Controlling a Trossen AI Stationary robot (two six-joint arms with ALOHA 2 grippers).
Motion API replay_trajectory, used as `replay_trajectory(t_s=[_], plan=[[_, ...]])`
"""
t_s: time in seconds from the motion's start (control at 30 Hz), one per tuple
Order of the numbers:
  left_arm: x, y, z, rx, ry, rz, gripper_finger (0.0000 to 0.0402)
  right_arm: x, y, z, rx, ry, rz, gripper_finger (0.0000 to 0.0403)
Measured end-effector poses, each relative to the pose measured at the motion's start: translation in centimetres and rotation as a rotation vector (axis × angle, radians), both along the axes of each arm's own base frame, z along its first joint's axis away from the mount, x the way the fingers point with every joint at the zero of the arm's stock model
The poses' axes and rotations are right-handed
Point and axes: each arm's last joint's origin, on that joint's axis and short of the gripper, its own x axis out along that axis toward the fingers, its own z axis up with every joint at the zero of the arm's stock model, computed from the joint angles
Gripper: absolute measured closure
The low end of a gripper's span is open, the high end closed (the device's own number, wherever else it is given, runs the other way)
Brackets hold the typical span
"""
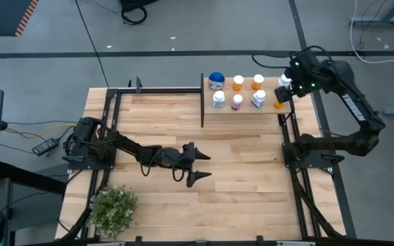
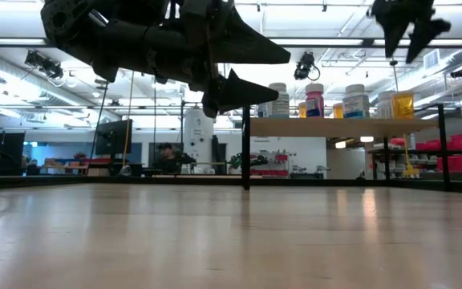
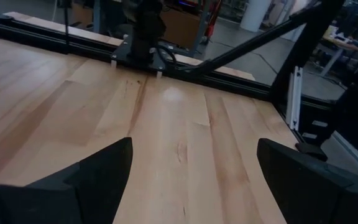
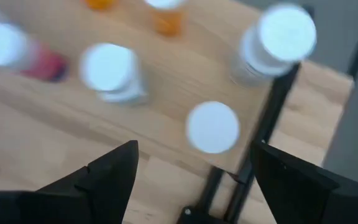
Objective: Pick and place medicine bottles onto shelf by color
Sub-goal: Return to Home Position
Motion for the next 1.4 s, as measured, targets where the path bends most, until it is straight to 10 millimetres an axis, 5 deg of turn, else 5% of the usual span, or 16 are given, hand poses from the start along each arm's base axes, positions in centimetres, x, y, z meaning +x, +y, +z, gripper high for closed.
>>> replay_trajectory(t_s=[0.23,0.57,0.77,1.1,1.27,1.4], plan=[[-0.6,0.3,2.2,-0.010,-0.034,0.006,0.0051,-0.4,4.5,1.5,-0.140,-0.144,0.214,0.0091],[-5.2,1.1,7.1,0.041,-0.091,0.187,0.0066,-2.5,8.9,-4.9,-0.111,-0.375,0.402,0.0091],[-10.9,2.5,5.8,-0.002,-0.219,0.208,0.0157,-3.1,9.8,-7.1,-0.107,-0.452,0.468,0.0111],[-18.0,4.7,2.0,-0.056,-0.303,0.240,0.0386,-1.5,10.0,-10.4,-0.232,-0.477,0.630,0.0162],[-20.1,5.3,0.9,-0.069,-0.359,0.253,0.0391,0.6,10.3,-14.5,-0.206,-0.648,0.735,0.0213],[-20.2,5.3,0.8,-0.070,-0.346,0.257,0.0396,1.0,10.4,-14.4,-0.234,-0.705,0.714,0.0262]])
